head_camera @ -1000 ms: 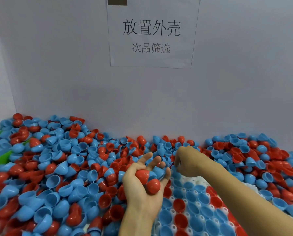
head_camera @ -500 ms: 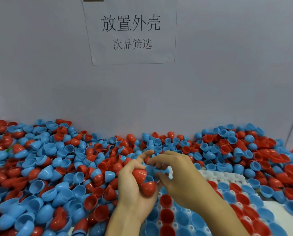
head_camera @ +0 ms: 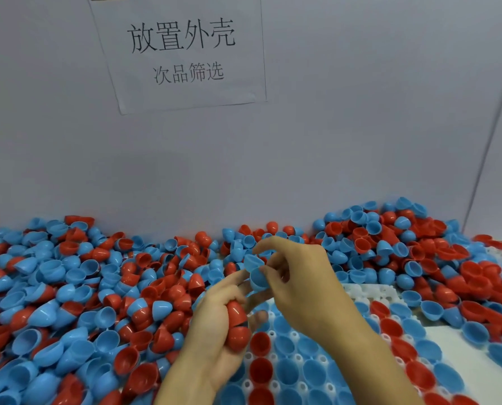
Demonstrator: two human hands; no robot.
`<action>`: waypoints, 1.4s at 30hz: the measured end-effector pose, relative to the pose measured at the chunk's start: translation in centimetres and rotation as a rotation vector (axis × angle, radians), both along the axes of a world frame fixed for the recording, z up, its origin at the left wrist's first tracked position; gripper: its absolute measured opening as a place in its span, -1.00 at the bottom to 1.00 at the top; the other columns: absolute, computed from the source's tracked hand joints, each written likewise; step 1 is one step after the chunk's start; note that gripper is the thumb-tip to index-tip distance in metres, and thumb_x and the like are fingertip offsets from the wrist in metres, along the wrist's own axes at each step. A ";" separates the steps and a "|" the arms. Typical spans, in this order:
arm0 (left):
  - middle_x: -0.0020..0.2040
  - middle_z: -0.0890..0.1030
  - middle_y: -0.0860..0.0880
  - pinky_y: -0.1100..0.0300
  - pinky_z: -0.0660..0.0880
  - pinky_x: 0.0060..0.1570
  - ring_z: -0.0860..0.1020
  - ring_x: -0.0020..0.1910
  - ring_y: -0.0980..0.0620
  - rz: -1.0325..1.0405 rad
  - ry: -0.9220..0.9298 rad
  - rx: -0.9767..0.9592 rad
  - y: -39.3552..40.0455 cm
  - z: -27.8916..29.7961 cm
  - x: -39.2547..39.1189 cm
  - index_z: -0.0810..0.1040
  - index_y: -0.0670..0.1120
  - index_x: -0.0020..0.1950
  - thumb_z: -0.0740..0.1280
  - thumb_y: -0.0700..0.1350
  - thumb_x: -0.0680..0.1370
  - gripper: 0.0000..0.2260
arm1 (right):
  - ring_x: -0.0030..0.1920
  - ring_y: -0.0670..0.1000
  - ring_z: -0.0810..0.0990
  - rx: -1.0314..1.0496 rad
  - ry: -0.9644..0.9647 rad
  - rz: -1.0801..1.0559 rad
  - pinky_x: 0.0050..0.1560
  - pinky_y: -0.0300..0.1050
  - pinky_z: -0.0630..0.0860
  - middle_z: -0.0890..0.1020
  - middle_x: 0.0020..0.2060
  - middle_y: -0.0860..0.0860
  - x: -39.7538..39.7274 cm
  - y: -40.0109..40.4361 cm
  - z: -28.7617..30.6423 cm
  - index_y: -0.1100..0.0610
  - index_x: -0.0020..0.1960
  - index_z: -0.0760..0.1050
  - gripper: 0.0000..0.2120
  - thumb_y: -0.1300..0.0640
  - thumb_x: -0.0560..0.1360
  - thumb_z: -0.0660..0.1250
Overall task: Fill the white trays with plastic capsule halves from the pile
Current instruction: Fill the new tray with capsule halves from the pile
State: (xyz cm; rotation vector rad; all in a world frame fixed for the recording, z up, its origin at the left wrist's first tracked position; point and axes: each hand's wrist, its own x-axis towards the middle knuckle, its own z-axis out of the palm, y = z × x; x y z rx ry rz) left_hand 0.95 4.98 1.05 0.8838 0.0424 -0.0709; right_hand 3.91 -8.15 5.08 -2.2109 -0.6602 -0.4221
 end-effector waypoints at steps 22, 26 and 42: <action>-0.52 0.40 -0.07 0.28 0.30 -0.65 0.36 -0.60 0.04 0.381 0.256 -0.063 1.7 0.8 -0.3 0.48 -0.20 -0.10 0.23 -0.20 0.55 -0.91 | -0.45 0.00 0.31 -0.564 0.263 -0.169 -0.44 -0.16 0.37 0.49 -0.44 0.20 7.9 -0.3 1.9 0.34 -0.34 0.52 -0.79 0.32 0.46 0.37; -0.42 0.40 -0.08 0.24 0.37 -0.54 0.36 -0.49 0.04 0.384 0.234 -0.177 1.6 0.9 -0.2 0.51 -0.22 -0.13 0.23 -0.23 0.49 -0.91 | -0.42 0.02 0.31 -0.820 0.334 -0.149 -0.42 -0.14 0.31 0.39 -0.42 0.08 8.7 1.0 -1.0 0.19 -0.39 0.41 -0.76 0.39 0.41 0.29; -0.09 0.48 -0.15 0.16 0.42 -0.33 0.41 -0.30 0.01 0.377 0.173 -0.230 1.3 1.0 -0.1 0.59 -0.20 0.02 0.20 -0.28 0.63 -0.83 | -0.37 0.05 0.48 -0.835 0.201 -0.156 -0.32 -0.16 0.49 0.47 -0.32 0.04 7.4 1.7 1.3 0.20 -0.30 0.49 -0.82 0.30 0.49 0.30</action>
